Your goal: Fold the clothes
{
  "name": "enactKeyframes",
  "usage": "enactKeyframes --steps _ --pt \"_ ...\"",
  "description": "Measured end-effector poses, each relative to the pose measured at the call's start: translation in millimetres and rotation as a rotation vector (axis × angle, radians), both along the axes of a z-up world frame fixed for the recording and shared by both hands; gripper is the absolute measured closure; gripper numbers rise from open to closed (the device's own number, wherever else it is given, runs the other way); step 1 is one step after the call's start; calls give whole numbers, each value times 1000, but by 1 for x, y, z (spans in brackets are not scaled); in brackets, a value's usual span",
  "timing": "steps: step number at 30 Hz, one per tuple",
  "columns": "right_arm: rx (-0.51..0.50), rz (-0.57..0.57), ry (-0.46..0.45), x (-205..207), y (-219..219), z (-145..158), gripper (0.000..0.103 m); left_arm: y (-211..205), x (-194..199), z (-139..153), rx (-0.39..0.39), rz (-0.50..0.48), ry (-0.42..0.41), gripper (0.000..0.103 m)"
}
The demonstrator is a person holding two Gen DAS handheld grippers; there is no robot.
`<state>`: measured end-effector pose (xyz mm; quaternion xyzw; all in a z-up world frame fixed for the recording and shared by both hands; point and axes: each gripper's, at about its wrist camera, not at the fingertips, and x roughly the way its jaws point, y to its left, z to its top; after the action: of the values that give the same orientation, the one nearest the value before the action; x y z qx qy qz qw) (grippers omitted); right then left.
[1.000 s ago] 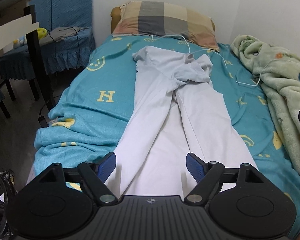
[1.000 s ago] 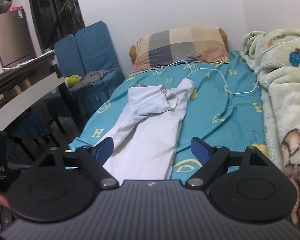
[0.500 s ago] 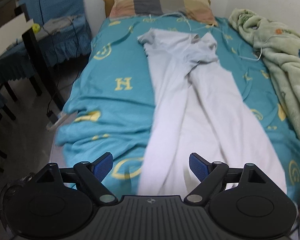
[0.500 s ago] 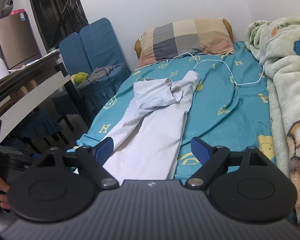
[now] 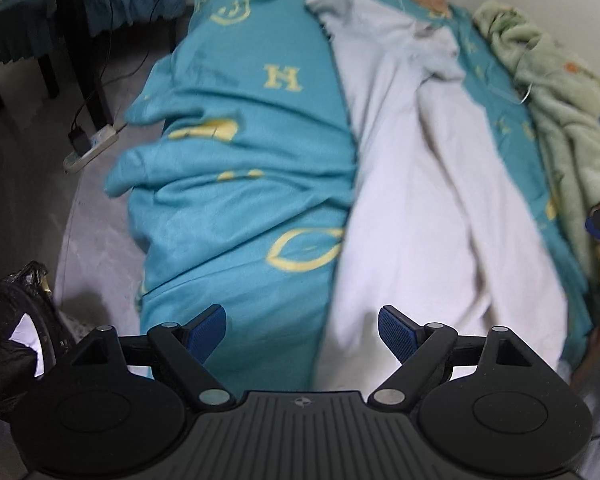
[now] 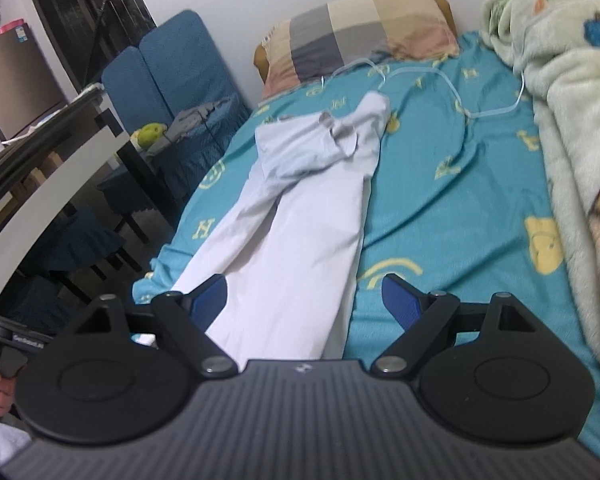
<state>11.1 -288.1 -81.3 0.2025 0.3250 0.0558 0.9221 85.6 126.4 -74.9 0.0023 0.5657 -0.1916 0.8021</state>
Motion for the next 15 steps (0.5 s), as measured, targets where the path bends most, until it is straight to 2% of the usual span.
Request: enactKeyframes --steps 3,9,11,12,13,15 --pt "20 2 47 2 2 -9 17 -2 0 -12 -33 -69 47 18" --pt "54 -16 105 7 4 -21 17 -18 -15 -22 -45 -248 127 23" --pt "62 -21 115 10 3 -23 17 -26 -20 -25 10 -285 138 37" --pt "66 -24 120 11 3 -24 17 -31 -23 -27 38 -302 143 54" --pt "70 -29 126 12 2 -25 17 -35 -25 -27 76 -310 149 80" --pt "77 -39 140 13 1 -28 17 -46 -31 -20 127 -336 136 95"
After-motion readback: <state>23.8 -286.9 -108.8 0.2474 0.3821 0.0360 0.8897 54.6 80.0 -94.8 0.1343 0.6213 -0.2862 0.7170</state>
